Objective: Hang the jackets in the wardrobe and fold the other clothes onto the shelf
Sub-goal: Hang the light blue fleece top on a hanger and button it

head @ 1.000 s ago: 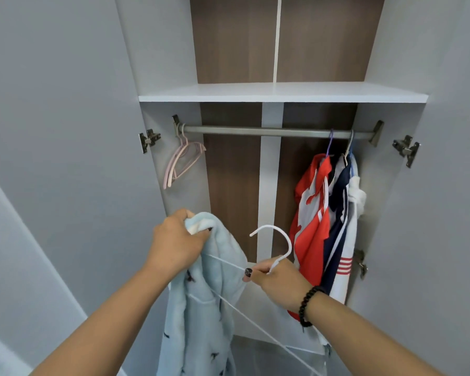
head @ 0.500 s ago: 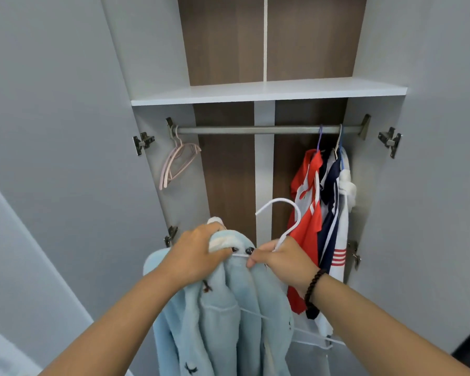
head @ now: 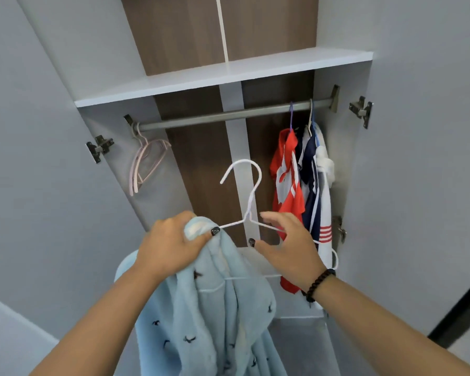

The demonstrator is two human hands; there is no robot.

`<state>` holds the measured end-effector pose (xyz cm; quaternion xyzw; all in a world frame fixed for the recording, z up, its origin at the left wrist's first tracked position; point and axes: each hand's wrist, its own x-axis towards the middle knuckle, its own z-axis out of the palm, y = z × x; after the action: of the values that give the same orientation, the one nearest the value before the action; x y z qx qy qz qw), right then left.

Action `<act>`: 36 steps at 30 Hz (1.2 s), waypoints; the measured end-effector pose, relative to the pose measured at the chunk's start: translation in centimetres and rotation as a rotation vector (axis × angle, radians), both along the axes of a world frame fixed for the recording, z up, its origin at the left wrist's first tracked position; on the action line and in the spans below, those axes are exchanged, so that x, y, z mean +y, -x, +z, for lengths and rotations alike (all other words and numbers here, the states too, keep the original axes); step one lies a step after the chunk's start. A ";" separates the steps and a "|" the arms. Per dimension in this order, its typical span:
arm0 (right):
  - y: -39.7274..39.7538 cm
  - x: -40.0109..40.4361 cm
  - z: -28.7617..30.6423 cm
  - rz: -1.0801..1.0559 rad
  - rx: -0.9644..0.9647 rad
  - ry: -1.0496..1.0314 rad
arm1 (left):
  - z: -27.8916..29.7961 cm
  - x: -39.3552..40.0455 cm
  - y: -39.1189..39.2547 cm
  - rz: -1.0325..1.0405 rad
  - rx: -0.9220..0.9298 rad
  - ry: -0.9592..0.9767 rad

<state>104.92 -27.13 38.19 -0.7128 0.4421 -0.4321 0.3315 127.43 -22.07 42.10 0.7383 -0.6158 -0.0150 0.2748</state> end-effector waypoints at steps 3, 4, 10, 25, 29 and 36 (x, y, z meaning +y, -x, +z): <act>0.1 0.4 -1.8 -0.270 -0.084 0.227 | 1.2 -1.3 -1.6 0.082 0.074 0.137; -0.3 0.6 -2.7 -0.270 -0.125 0.229 | 1.8 -1.7 -2.2 0.103 0.101 0.183; -5.6 -0.2 -8.9 0.025 0.051 -0.352 | 5.4 -2.9 -4.6 0.125 0.280 0.344; -18.9 -7.0 -13.4 0.151 0.451 -0.421 | 8.0 -1.1 -14.2 -0.094 0.589 0.453; -20.5 -8.6 -13.1 0.201 0.407 -0.378 | 7.9 -0.9 -18.0 -0.133 0.568 0.433; -16.3 -10.9 -9.7 -0.025 0.086 -0.215 | 5.6 -1.3 -22.5 -0.204 0.525 0.269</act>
<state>121.25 -38.08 28.46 -0.6855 0.5083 -0.3553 0.3814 149.89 -23.38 47.67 0.6006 -0.5910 -0.1512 0.5167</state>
